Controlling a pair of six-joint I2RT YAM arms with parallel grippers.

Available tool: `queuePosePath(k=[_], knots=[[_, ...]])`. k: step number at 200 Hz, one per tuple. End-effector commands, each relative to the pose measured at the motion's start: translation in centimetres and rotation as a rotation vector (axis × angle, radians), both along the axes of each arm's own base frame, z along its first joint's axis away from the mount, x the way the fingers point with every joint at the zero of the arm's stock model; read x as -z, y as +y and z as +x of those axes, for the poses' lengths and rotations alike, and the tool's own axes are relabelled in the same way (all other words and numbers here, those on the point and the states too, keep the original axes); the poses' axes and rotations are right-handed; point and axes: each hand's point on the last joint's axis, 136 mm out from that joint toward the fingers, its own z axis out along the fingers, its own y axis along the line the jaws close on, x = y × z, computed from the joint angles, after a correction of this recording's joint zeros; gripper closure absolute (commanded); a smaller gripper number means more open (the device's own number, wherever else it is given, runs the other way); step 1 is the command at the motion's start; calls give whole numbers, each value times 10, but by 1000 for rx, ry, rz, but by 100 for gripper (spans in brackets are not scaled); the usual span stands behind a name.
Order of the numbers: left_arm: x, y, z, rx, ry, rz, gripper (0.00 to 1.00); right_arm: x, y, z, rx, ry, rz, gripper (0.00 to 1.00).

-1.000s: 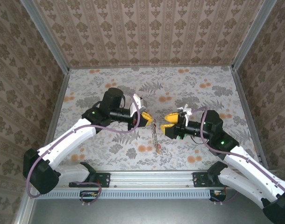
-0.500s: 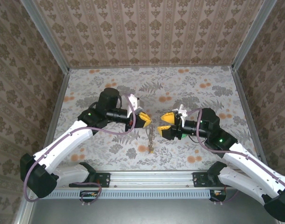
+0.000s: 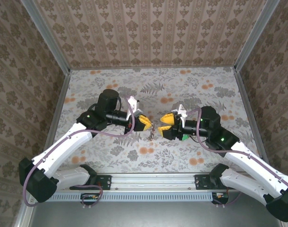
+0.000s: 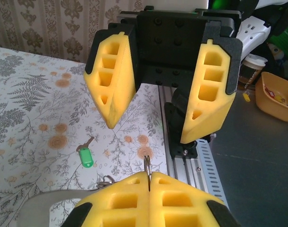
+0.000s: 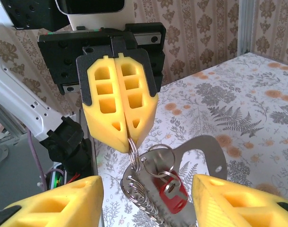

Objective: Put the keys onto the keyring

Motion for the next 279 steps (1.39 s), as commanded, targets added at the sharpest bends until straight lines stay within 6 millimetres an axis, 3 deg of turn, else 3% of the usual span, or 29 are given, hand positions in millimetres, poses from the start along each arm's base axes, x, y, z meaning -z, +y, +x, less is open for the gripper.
queuePosePath(k=[1,108,279], knots=[[-21,2,-7,43,-17,-52,100,-17,5,-8,-55,-33,23,47],[-22,-2,-5,56,-8,-63,100,-12,22,-12,-137,-16,10,56],[-14,-3,-3,35,-8,-57,100,-14,22,-21,-131,-54,-1,67]])
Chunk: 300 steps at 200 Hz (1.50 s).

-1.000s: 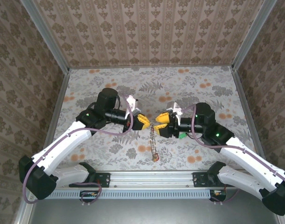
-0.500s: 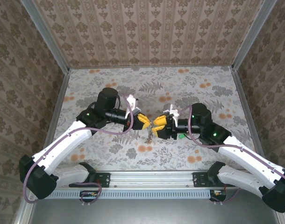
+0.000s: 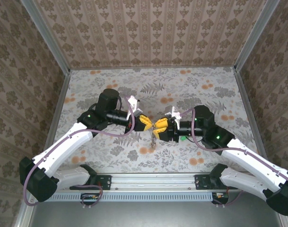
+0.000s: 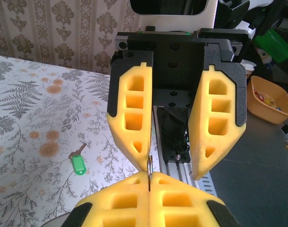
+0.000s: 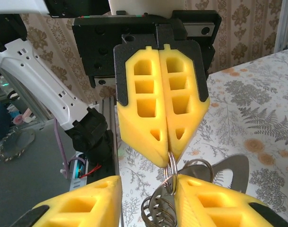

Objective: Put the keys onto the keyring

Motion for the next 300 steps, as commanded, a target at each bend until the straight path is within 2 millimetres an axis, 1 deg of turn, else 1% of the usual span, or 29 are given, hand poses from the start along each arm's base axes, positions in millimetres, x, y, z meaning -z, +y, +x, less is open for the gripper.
queuePosePath(k=[1,19,53,90,103,137,175,195,243,283,300], knots=[[-9,-1,0,7,-22,-33,100,-13,0,-4,-10,-57,16,67],[-10,0,2,1,-25,-35,100,-14,0,-6,-19,-71,23,67],[-13,0,1,5,-29,-42,100,-13,-3,-10,-25,-105,24,63],[-14,1,-1,5,-30,-40,100,-14,-8,-11,-11,-132,20,62],[-15,2,-2,5,-32,-40,100,-12,-9,-9,2,-133,14,61],[-17,5,-6,13,-39,-48,100,-15,-10,-5,28,-134,22,52],[-18,5,-9,22,-46,-54,100,-12,-9,5,67,-131,11,52],[-19,6,-11,26,-50,-58,100,-14,-9,7,77,-134,14,52],[-22,5,-13,29,-61,-67,100,-16,2,3,6,-120,26,58],[-19,4,-12,29,-58,-62,100,-19,5,0,-24,-125,37,75],[-17,3,-12,27,-55,-56,100,-20,5,-1,-25,-129,41,78]])
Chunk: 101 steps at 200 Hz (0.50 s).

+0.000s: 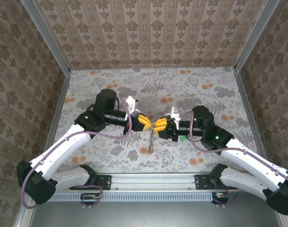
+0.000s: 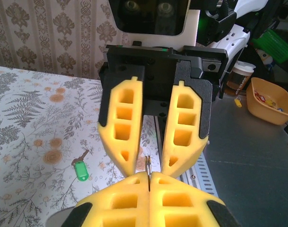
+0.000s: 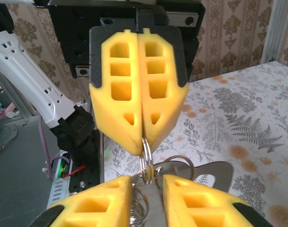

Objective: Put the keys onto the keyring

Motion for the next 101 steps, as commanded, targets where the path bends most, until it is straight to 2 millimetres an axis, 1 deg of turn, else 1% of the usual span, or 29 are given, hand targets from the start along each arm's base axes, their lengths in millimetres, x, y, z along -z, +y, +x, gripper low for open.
queuePosePath(k=[1,37,45,66,83,101], knots=[[-6,-1,-6,25,-23,-29,100,-22,3,-7,-42,-51,53,78],[-5,-2,-5,23,-24,-22,100,-26,3,-8,-45,-56,69,80],[-5,-2,-6,24,-24,-20,100,-26,3,-8,-46,-56,68,84],[-4,-3,-6,22,-22,-17,100,-24,3,-8,-48,-57,58,100],[-2,-3,-6,14,-22,-6,100,-22,1,-7,-32,-69,45,100],[4,-2,-2,-21,-25,21,100,-22,-5,-2,18,-94,24,100]])
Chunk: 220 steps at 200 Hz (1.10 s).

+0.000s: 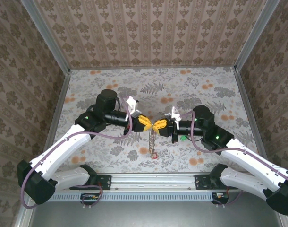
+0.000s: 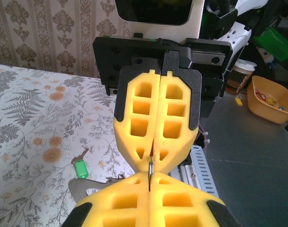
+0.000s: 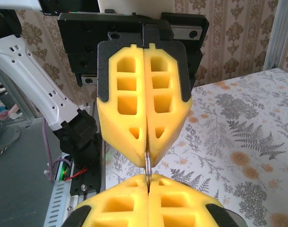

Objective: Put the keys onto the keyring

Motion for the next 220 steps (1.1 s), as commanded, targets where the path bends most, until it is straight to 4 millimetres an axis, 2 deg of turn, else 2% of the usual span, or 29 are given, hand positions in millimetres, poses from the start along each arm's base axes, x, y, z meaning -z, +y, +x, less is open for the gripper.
queuePosePath(k=[1,8,29,49,78,108,166,220], knots=[[2,0,0,-19,-23,12,100,-16,-6,0,29,-76,6,100],[4,1,1,-32,-25,24,99,-16,-8,2,49,-86,-8,100],[11,7,3,-73,-34,70,74,-12,-19,6,108,-125,-67,100],[17,15,3,-112,-46,114,65,-10,-27,5,141,-169,-127,100],[10,22,-6,-121,-77,117,63,-9,-30,-1,142,-207,-185,100],[1,15,-14,-105,-127,105,63,-7,-24,-3,119,-228,-231,100],[-4,-2,-2,-82,-181,89,63,-7,-10,-3,48,-240,-274,100],[7,-12,4,-53,-164,111,76,-8,-5,-4,21,-248,-270,100]])
